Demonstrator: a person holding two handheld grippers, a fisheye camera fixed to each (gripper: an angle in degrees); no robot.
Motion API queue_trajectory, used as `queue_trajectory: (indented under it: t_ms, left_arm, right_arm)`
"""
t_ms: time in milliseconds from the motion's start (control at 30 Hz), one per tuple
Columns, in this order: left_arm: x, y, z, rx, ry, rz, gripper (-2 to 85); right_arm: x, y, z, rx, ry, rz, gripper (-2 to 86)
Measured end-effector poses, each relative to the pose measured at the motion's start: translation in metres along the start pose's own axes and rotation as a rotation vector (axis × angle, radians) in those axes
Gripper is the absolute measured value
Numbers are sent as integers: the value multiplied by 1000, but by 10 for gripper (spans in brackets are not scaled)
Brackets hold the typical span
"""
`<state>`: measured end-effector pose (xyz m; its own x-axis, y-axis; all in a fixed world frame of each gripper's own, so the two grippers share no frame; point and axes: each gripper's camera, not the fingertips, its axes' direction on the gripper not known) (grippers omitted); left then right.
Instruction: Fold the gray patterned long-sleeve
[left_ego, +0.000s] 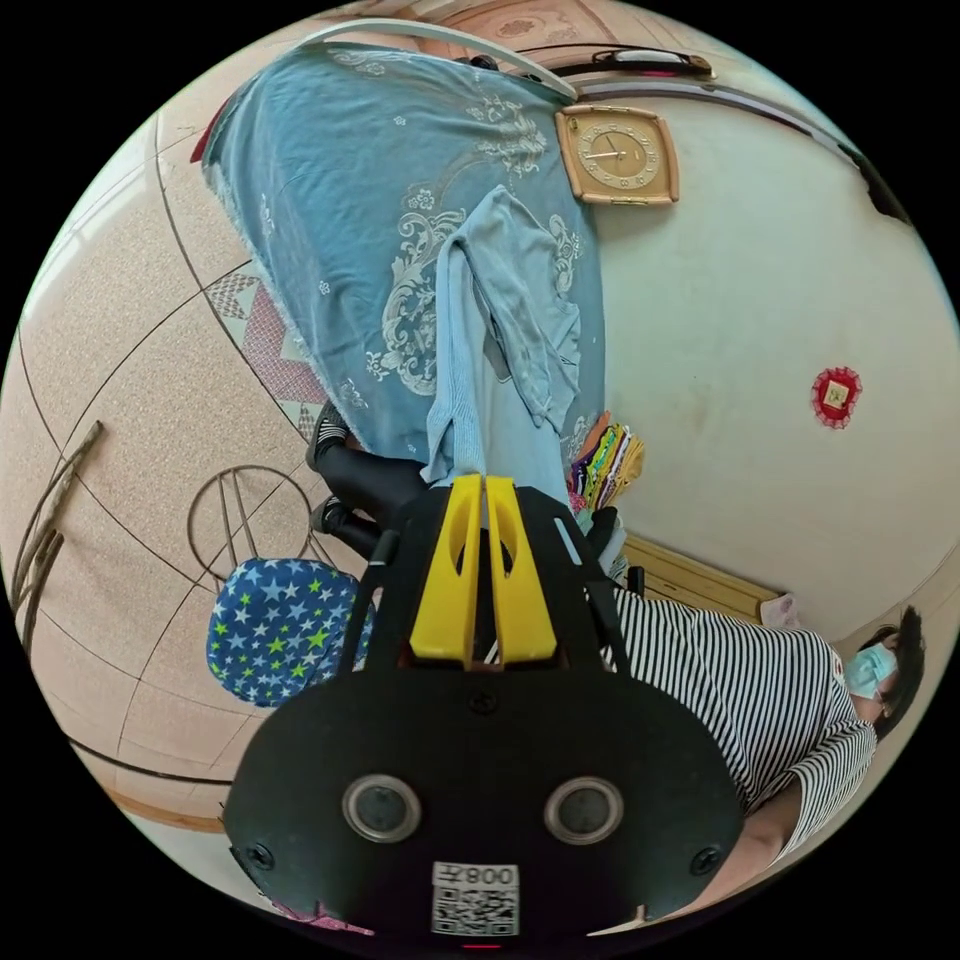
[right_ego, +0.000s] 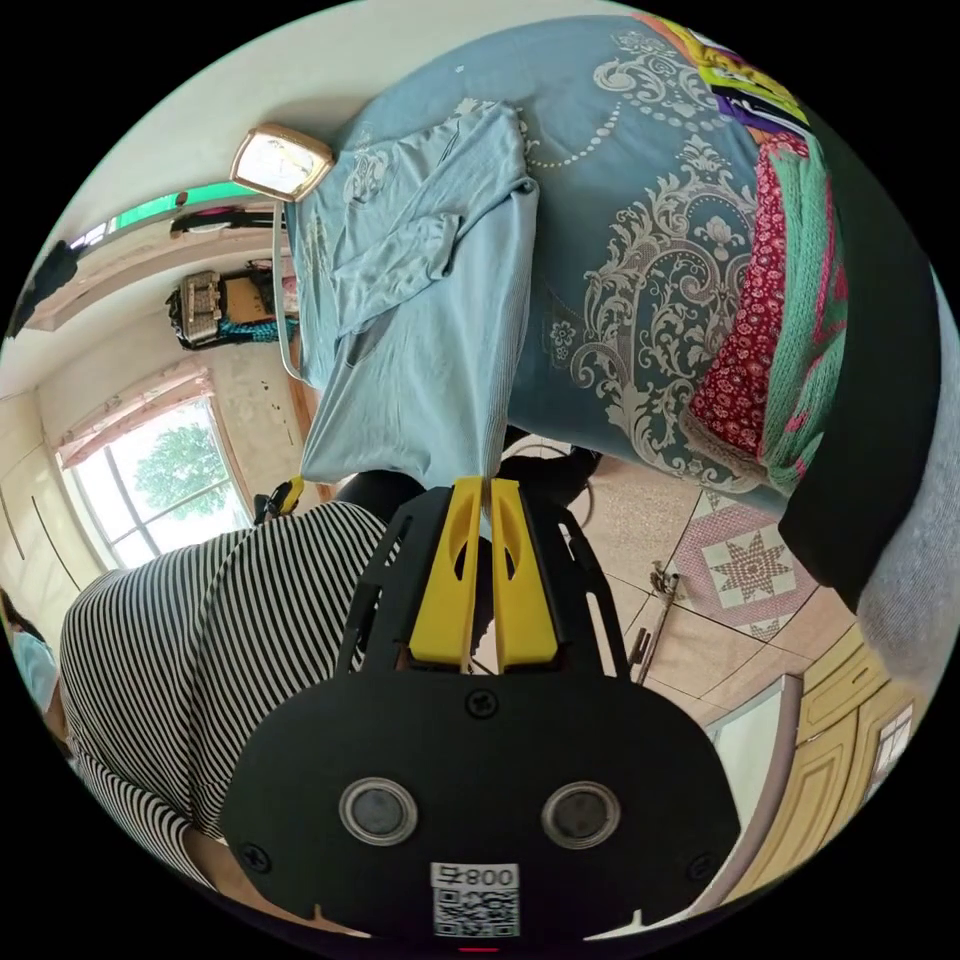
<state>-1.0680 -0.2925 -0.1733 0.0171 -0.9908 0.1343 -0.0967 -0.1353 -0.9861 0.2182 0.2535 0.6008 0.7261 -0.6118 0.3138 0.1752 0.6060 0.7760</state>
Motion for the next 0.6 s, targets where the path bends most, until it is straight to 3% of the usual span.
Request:
queue_trajectory:
  t_ms: [600]
  left_arm:
    - [29,-197,67,-21,40,-2,3]
  right_arm:
    - [10,-184,0,-6,19,59,16]
